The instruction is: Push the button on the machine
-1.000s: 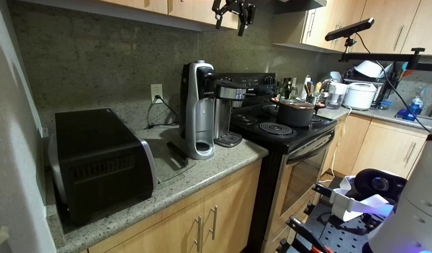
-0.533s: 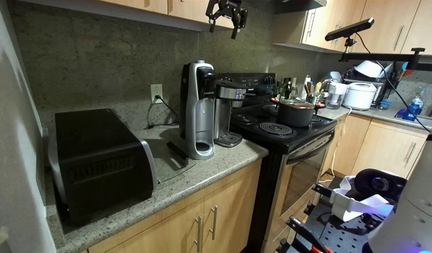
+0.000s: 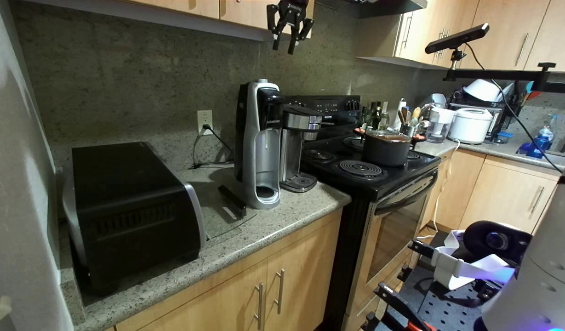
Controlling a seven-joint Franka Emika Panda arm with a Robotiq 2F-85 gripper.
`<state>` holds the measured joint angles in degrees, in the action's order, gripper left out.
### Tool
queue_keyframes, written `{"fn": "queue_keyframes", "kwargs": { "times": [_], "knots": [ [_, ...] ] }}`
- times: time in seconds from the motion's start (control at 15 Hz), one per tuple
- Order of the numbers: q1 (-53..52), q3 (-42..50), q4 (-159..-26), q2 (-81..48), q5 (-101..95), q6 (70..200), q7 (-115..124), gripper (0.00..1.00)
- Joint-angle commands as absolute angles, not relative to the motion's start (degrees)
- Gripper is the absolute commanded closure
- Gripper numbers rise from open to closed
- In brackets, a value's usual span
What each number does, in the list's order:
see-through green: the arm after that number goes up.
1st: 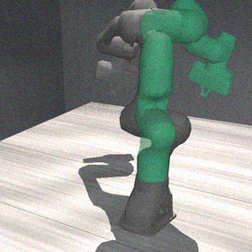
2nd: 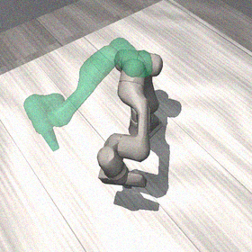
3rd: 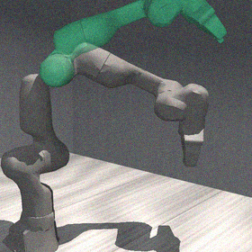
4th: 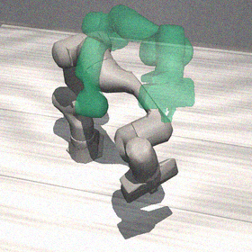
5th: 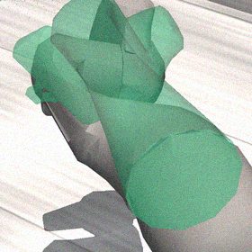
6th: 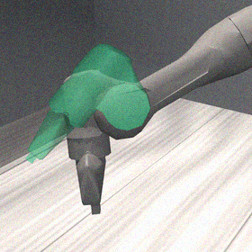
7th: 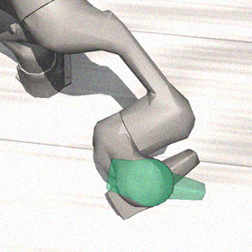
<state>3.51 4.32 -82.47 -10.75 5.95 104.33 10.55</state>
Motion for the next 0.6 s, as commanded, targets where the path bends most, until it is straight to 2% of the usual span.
{"fn": "queue_keyframes", "kwargs": {
  "times": [0.0,0.07,0.2,0.53],
  "knots": [
    [4.1,4.3,-78.8,-13.3,6.9,101.9,11.1,0.80],
    [4.3,4.3,-78.7,-13.8,6.9,102.0,10.7,0.88],
    [4.6,4.4,-78.7,-14.5,6.8,102.1,10.4,1.00],
    [5.2,4.3,-78.9,-15.7,6.6,103.1,9.6,1.00]
  ]
}}
